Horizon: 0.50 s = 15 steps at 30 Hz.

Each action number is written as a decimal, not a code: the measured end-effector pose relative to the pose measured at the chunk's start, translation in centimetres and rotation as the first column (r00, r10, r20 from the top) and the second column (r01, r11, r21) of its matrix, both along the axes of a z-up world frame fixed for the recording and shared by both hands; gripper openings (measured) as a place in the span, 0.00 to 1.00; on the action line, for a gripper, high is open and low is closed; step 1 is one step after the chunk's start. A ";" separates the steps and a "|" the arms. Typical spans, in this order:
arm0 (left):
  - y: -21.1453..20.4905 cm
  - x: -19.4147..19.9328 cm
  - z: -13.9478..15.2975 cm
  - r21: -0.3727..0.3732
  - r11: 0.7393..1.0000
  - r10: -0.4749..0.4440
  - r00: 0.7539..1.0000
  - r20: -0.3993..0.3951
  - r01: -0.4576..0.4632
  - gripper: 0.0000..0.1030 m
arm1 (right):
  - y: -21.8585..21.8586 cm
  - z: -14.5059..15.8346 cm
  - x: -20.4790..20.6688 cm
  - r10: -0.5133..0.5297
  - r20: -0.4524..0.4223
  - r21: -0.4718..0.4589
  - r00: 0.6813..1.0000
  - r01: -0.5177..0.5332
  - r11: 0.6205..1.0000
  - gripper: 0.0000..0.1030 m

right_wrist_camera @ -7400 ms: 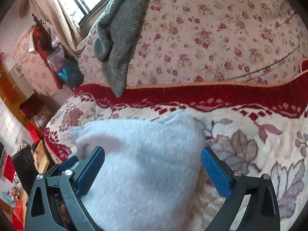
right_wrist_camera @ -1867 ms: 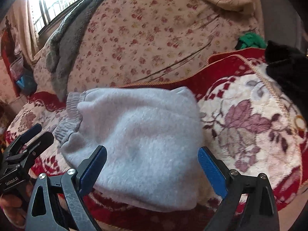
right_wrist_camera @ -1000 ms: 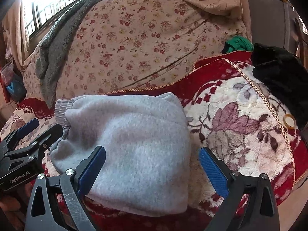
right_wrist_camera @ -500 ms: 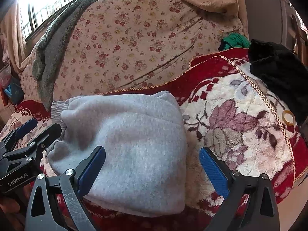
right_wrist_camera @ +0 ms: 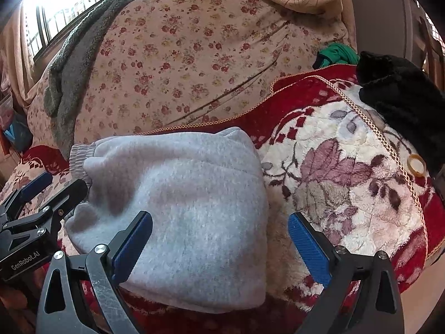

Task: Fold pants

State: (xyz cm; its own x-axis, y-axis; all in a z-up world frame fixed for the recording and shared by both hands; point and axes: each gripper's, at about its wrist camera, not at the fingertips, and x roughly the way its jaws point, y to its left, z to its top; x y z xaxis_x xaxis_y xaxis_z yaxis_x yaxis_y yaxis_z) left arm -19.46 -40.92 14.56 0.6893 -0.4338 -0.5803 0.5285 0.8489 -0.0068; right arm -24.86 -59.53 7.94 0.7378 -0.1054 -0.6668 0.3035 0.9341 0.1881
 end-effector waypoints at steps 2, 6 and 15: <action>-0.1 0.0 -0.1 -0.001 1.000 -0.003 1.000 -0.003 0.003 0.97 | 0.0 0.0 0.0 -0.002 -0.001 0.001 1.000 0.002 1.000 0.97; 0.0 0.0 -0.1 -0.006 1.000 -0.013 1.000 -0.009 0.012 0.97 | -0.1 -0.3 0.0 -0.005 -0.007 0.005 1.000 0.005 1.000 0.97; -0.1 -0.4 0.0 -0.010 0.999 -0.037 0.999 0.025 0.037 0.97 | -0.3 -0.3 -0.1 -0.018 -0.014 0.007 1.000 0.018 1.000 0.97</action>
